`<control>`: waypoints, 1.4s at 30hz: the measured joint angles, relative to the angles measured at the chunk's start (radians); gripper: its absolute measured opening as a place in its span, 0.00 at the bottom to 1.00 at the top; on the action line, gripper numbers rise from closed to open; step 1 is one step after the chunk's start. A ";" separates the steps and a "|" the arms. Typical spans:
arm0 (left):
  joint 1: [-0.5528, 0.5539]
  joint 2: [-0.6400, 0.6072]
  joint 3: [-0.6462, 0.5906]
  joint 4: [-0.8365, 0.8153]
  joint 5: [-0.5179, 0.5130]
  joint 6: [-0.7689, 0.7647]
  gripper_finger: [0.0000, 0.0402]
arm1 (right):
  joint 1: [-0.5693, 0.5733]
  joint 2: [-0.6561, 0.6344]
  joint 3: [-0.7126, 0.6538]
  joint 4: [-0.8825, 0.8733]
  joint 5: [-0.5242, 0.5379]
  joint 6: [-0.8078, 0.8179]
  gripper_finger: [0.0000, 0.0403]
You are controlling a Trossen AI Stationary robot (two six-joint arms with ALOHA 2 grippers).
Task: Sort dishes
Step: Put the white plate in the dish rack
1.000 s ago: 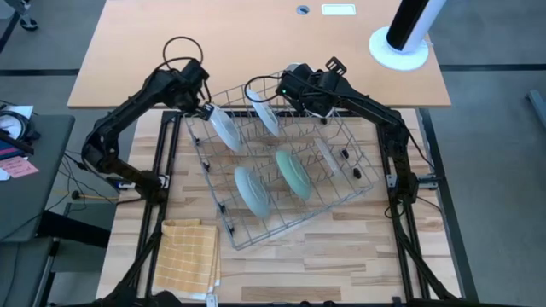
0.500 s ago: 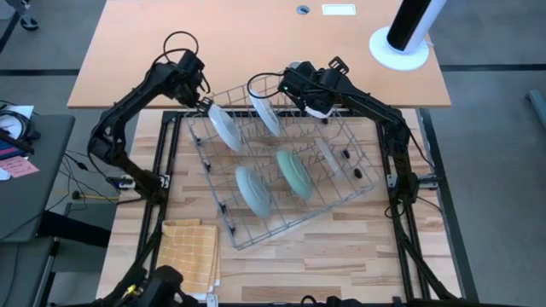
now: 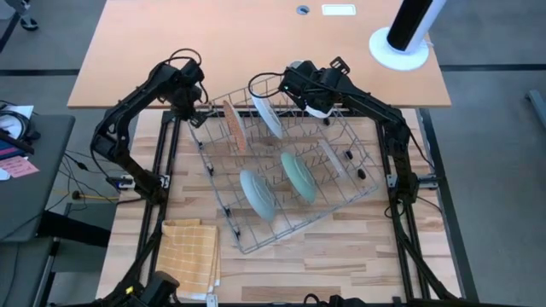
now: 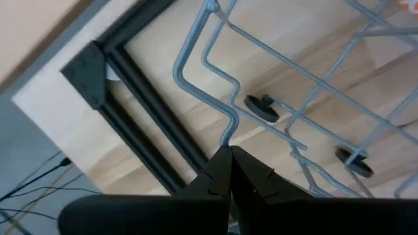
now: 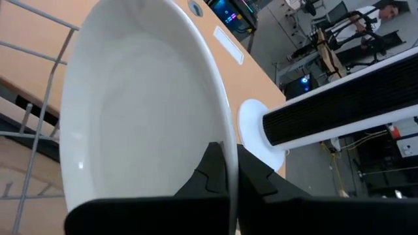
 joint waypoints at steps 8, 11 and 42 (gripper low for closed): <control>-0.007 -0.007 0.000 -0.030 0.093 -0.024 0.00 | 0.004 0.000 0.000 -0.044 -0.001 0.007 0.01; -0.017 -0.007 0.000 -0.085 0.116 -0.025 0.00 | 0.004 0.000 0.000 -0.068 -0.001 0.040 0.01; -0.097 -0.008 0.061 -0.041 0.078 -0.242 0.14 | 0.013 0.000 -0.001 -0.074 -0.022 0.011 0.02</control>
